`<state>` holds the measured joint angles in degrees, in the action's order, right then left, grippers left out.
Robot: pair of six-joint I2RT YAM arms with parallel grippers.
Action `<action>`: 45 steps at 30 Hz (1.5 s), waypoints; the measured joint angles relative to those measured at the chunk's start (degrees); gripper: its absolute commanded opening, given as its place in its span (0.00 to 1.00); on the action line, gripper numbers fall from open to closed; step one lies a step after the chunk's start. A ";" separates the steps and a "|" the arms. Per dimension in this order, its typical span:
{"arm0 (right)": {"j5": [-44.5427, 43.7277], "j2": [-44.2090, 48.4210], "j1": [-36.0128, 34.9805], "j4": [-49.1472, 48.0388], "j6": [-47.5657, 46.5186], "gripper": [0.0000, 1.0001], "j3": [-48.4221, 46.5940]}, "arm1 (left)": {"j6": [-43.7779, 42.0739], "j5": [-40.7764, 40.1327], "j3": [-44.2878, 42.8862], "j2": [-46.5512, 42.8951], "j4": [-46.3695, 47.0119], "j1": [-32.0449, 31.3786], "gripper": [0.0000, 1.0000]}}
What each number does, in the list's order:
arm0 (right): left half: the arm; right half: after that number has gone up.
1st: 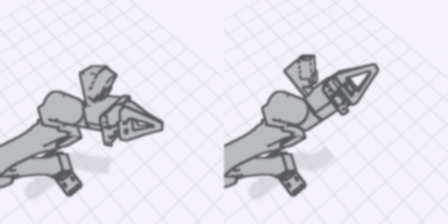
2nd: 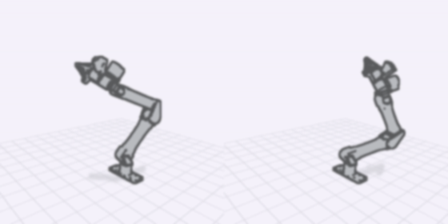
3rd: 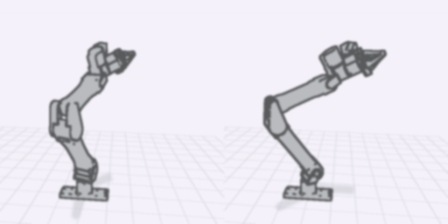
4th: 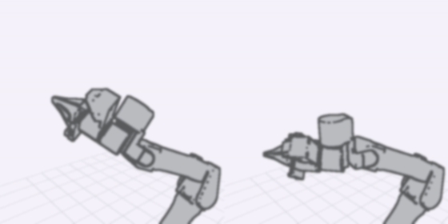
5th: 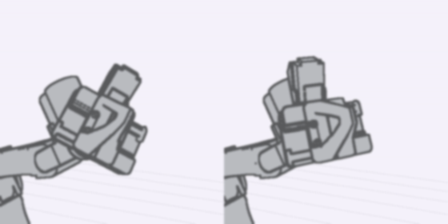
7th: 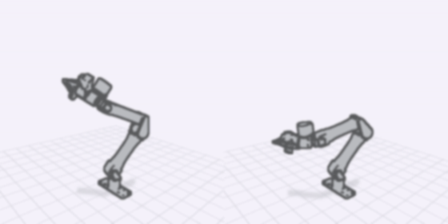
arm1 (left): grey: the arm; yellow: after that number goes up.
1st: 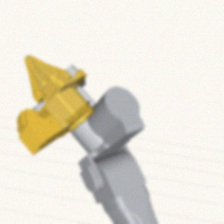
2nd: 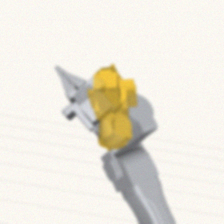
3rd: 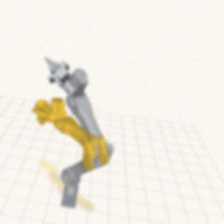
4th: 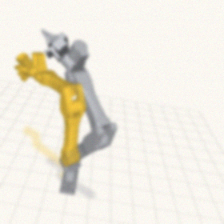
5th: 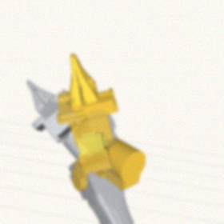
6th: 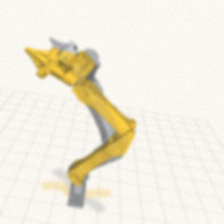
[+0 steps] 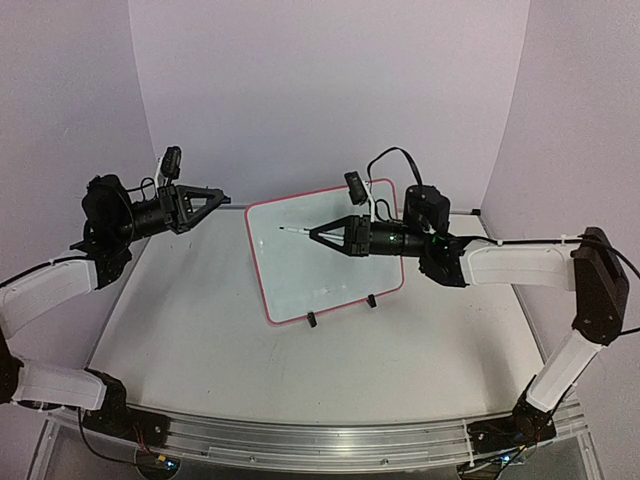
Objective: Write a sentence on the whiteboard
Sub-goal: Place the pen cap at the center of the board.
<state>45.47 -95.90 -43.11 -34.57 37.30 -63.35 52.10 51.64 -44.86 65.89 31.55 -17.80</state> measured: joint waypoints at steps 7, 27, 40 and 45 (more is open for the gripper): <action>-0.83 4.68 0.72 0.39 -0.02 0.00 3.56 | -7.45 -5.25 -0.07 -4.02 -11.96 0.02 0.00; -15.37 12.35 0.42 7.48 -7.34 0.00 8.74 | -16.09 -32.37 7.76 9.66 -37.90 -1.25 0.03; -18.71 12.87 -0.02 12.24 -9.33 0.00 9.09 | -16.83 -31.30 4.00 24.70 -35.95 -2.03 0.15; -20.02 14.84 -0.07 13.33 -10.08 0.00 10.08 | -17.94 -31.04 3.13 26.03 -35.74 -2.03 0.37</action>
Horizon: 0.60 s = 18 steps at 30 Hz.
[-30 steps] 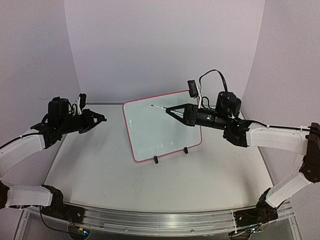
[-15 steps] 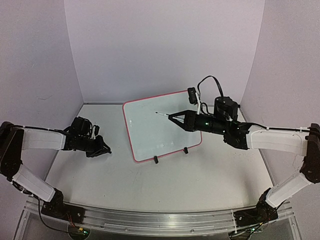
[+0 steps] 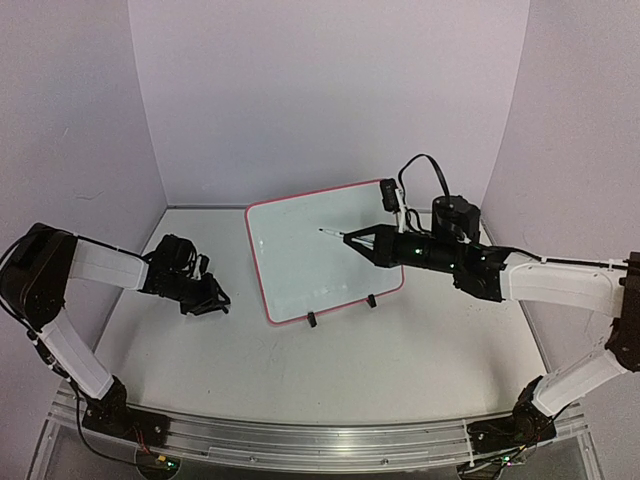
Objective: Write a sentence on the whiteboard
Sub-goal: Place the pen cap at the center of the board.
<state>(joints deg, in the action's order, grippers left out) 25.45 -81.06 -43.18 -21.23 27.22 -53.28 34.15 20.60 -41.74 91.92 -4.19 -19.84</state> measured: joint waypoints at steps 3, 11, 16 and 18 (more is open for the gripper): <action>-0.59 0.81 -0.04 0.42 -0.15 0.00 0.61 | 0.11 -0.04 -0.04 0.52 -0.35 0.00 0.48; -2.12 1.81 -0.26 3.08 -0.90 0.02 0.83 | -1.36 -2.62 -0.15 -2.08 -2.62 0.00 0.83; -3.67 2.45 -0.26 4.15 -1.07 0.00 0.85 | -3.21 -6.93 -3.10 -9.51 -10.93 0.35 0.90; -3.76 2.45 -0.28 4.74 -1.25 0.00 0.79 | -4.22 -7.78 -5.22 -11.76 -14.08 0.52 0.90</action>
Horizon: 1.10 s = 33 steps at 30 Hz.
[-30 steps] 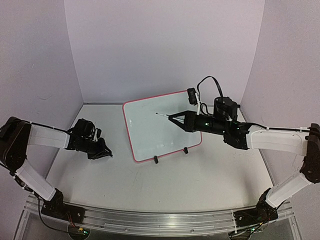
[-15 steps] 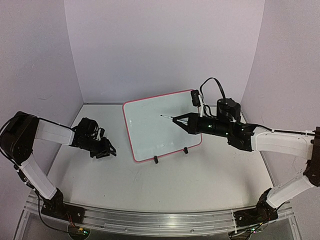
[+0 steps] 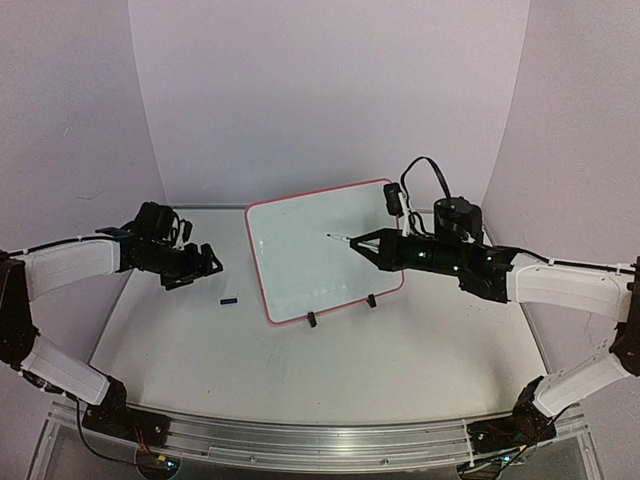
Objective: Write a sentence on the whiteboard
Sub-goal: Place the pen cap at the center of the board, then hold the whiteboard at the center of the board.
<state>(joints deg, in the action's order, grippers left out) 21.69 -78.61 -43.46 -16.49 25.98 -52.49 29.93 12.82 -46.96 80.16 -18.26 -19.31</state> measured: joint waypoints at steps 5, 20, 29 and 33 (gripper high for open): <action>0.57 -0.66 -0.04 1.33 -0.74 0.00 -1.66 | -6.10 2.40 -13.07 -4.33 -8.33 0.63 0.88; 5.22 -9.09 -1.03 -3.02 -0.39 0.00 -7.28 | -23.98 26.99 -23.67 2.47 -9.16 0.66 0.90; 4.94 -14.56 -2.89 -4.20 -0.44 0.00 -12.79 | -26.73 31.56 -24.28 7.54 -7.41 0.61 0.71; 5.03 -17.46 -2.99 -5.11 -0.39 0.00 -14.95 | -27.06 32.68 -24.28 8.61 -5.01 0.35 0.59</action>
<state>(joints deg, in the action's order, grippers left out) 26.72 -96.07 -46.46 -21.61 25.58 -67.44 2.87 45.50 -71.24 88.77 -23.27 -18.96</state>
